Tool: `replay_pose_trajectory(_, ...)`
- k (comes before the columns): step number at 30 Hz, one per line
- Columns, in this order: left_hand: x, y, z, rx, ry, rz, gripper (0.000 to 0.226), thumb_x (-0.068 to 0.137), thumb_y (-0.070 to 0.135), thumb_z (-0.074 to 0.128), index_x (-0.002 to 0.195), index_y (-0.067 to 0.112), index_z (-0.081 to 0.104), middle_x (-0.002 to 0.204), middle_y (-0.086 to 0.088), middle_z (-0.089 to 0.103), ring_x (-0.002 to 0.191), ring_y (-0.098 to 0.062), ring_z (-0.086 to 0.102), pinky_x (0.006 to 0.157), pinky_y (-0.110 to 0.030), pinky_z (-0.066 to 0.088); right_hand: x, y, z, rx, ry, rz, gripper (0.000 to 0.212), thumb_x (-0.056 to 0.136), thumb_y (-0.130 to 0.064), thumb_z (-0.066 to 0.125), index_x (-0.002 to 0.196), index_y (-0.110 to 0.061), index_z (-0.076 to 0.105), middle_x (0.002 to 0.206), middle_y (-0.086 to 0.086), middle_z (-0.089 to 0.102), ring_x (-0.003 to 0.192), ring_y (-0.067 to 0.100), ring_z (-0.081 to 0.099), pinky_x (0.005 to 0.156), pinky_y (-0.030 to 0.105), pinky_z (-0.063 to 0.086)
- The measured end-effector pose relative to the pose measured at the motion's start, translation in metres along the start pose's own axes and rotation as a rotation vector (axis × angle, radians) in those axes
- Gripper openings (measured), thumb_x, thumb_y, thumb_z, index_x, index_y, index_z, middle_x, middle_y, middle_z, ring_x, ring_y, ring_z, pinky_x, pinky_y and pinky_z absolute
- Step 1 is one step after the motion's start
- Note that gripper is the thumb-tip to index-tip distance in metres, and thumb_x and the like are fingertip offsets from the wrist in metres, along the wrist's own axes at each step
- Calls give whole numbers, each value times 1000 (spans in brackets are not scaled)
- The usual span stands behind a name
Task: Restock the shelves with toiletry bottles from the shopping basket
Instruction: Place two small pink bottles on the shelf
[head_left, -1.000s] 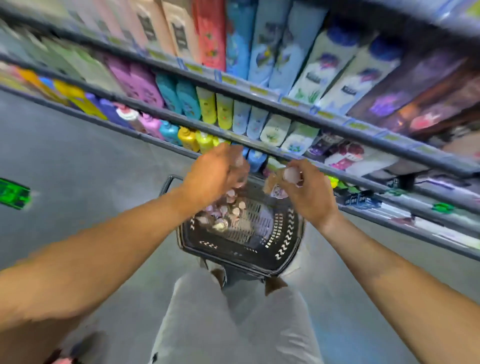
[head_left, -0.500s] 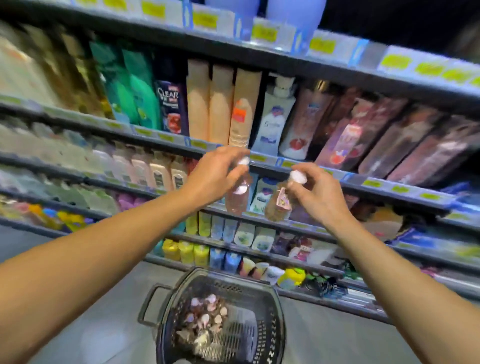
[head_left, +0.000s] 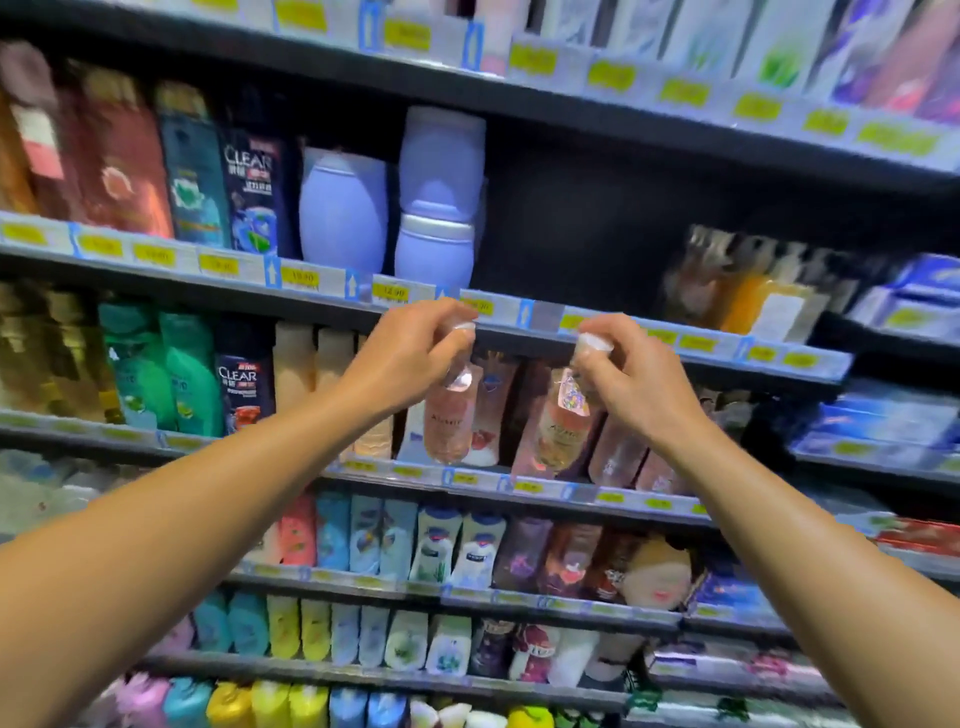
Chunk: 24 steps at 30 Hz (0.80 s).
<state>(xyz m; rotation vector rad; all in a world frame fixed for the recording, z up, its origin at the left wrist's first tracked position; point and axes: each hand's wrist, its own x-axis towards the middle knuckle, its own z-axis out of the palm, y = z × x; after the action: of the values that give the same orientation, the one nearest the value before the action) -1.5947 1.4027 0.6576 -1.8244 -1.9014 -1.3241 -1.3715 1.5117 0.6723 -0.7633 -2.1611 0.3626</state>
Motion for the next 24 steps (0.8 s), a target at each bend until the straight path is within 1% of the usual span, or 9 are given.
replay_pose_trajectory(3,25,19,6,-22,27,24,25,97,27,56,117,17,66,105,5,67,92,-9,59,79,-23,39,13,5,-29,-10,45,-56,21,91,-19,60,112,-19,63,98,-7,65,85,11,60,75,23,44)
replay_pose_trajectory(5,40,32,13,-28,48,22,25,97,26,56,118,18,66,103,7,65,88,-8,57,77,-19,36,20,12,-47,-44,75,-93,23,91,-15,60,114,-15,63,101,-9,62,87,9,56,75,18,39)
replay_pose_trajectory(7,55,44,23,-46,58,19,25,97,25,56,118,17,67,99,7,66,88,-9,58,76,-17,35,28,22,-64,-72,100,-111,23,92,-14,59,115,-14,63,99,-10,60,87,9,53,74,18,36)
replay_pose_trajectory(11,81,68,45,-70,76,44,24,96,22,57,116,15,68,102,3,69,93,-12,59,80,-20,39,43,42,-94,-93,128,-115,23,93,-15,57,115,-16,62,89,-11,58,82,13,55,76,28,42)
replay_pose_trajectory(14,98,84,63,-85,90,41,22,94,21,56,111,16,69,92,8,67,87,-9,59,78,-20,40,55,58,-114,-97,157,-120,22,93,-16,57,115,-17,62,90,-7,61,82,18,60,77,32,47)
replay_pose_trajectory(16,108,94,74,-122,86,24,23,93,22,56,111,17,69,85,10,67,78,0,58,75,-14,41,62,68,-128,-67,169,-115,23,93,-16,57,115,-18,62,94,-1,64,86,22,63,82,42,52)
replay_pose_trajectory(18,118,102,84,-145,80,18,24,92,22,56,112,17,69,79,10,69,73,9,57,70,-3,38,71,78,-141,-60,198,-128,24,93,-14,58,116,-18,62,99,5,66,91,25,65,84,48,52)
replay_pose_trajectory(20,125,109,93,-163,80,17,24,92,21,55,112,17,69,76,12,68,73,17,56,67,0,36,81,87,-153,-76,234,-158,25,92,-13,58,116,-19,61,101,4,66,93,23,64,86,45,51)
replay_pose_trajectory(24,134,118,111,-192,78,-10,23,93,20,55,112,17,69,79,9,70,70,15,57,62,0,35,102,102,-168,-33,271,-174,26,91,-13,58,116,-22,61,99,2,66,88,19,63,83,37,52)
